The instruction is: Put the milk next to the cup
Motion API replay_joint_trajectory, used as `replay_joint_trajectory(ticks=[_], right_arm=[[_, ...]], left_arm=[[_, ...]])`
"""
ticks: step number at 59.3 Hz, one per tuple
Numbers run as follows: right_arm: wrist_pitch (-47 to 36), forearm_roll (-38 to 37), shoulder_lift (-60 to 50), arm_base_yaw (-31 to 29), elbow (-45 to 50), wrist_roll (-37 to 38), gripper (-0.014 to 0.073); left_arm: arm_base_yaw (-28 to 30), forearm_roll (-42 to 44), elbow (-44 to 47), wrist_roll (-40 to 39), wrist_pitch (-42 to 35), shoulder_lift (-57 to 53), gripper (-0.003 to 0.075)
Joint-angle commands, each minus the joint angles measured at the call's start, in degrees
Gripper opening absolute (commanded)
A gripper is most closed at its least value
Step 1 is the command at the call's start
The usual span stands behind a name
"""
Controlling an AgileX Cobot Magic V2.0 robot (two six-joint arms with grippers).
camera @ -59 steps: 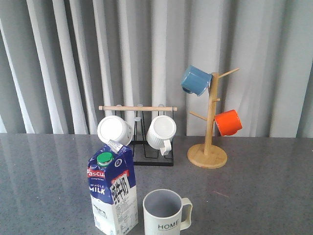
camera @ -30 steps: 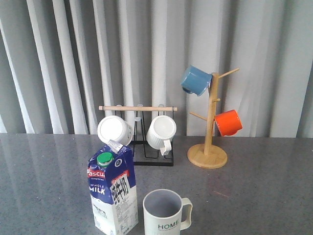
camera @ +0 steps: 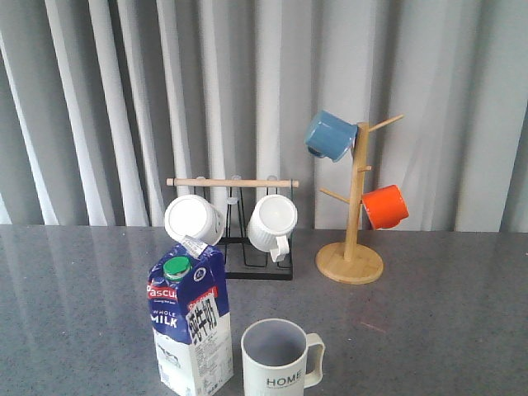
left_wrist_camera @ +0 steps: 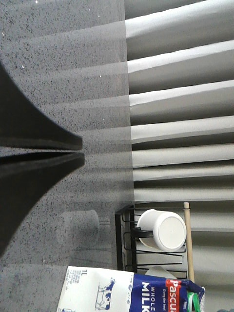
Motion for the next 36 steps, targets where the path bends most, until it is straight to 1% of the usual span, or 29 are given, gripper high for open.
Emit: replay_joint_trajectory(ticks=[1,26,36], right_arm=[[-3.8,-0.4,-0.8,-0.2,0.5,0.1,-0.0004],[-3.8,-0.4,-0.8,-0.2,0.5,0.1,-0.0004],[-1.3,-0.4,-0.8,-0.2,0.5,0.1,-0.0004]], left_arm=[[0.1,-0.6,-1.5,-0.4,-4.2,-0.7,-0.0006],[0.1,-0.6,-1.5,-0.4,-4.2,-0.7,-0.0006],[0.1,-0.6,-1.5,-0.4,-4.2,-0.7,-0.0006]])
